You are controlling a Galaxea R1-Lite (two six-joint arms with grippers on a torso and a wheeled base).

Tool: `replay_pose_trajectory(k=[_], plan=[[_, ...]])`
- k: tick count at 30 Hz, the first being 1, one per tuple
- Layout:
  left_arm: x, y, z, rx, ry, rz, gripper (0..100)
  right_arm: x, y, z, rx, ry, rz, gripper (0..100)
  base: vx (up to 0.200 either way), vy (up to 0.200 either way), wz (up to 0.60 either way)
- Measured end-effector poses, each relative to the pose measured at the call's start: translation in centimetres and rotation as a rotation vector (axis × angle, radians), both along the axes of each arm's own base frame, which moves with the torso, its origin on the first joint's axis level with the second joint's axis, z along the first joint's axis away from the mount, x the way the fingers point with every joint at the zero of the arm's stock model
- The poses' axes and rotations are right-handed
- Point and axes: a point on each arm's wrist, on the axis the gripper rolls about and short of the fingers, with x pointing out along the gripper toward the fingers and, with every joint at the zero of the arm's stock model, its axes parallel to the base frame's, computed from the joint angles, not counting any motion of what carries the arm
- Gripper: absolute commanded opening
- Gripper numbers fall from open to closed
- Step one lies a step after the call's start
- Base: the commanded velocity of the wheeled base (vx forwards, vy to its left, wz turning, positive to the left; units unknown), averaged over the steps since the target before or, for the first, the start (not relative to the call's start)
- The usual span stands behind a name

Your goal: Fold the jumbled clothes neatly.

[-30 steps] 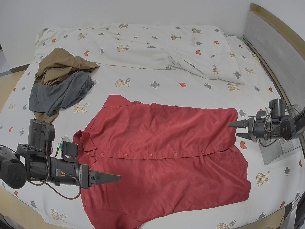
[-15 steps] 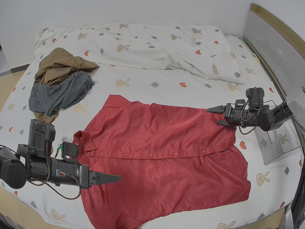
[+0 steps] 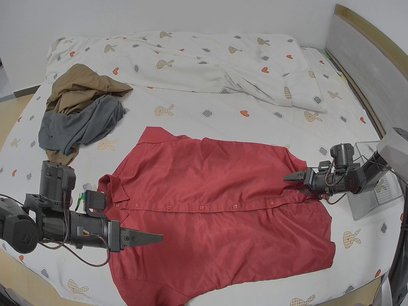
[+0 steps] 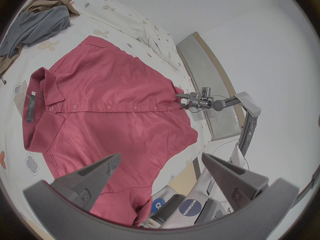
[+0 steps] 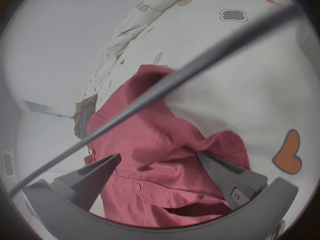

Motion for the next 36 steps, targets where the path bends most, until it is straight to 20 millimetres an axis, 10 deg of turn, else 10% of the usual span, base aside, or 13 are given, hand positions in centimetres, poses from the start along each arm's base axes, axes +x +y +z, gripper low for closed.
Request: replay_pose_trajectory(k=[11, 17, 26, 36], plan=[[0.4, 0.6, 0.2, 0.023, -0.022, 0.057, 100, -2.4, -0.1, 4.9, 0.018, -0.088, 0.011, 100, 0.000, 0.000, 0.00], [1.2, 2.2, 2.0, 0.103, -0.107, 0.242, 100, -7.1, -0.4, 9.3, 0.032, -0.173, 0.033, 100, 0.000, 0.000, 0.00], [0.5, 3.2, 5.3, 0.421, -0.229, 0.625, 100, -13.1, 0.0, 10.2, -0.179, -0.247, 0.011, 100, 0.000, 0.000, 0.00], [-7.5, -1.6, 1.6, 0.690, -0.377, 0.098, 100, -17.0, 3.9, 8.5, -0.534, -0.259, 0.034, 100, 0.000, 0.000, 0.00]])
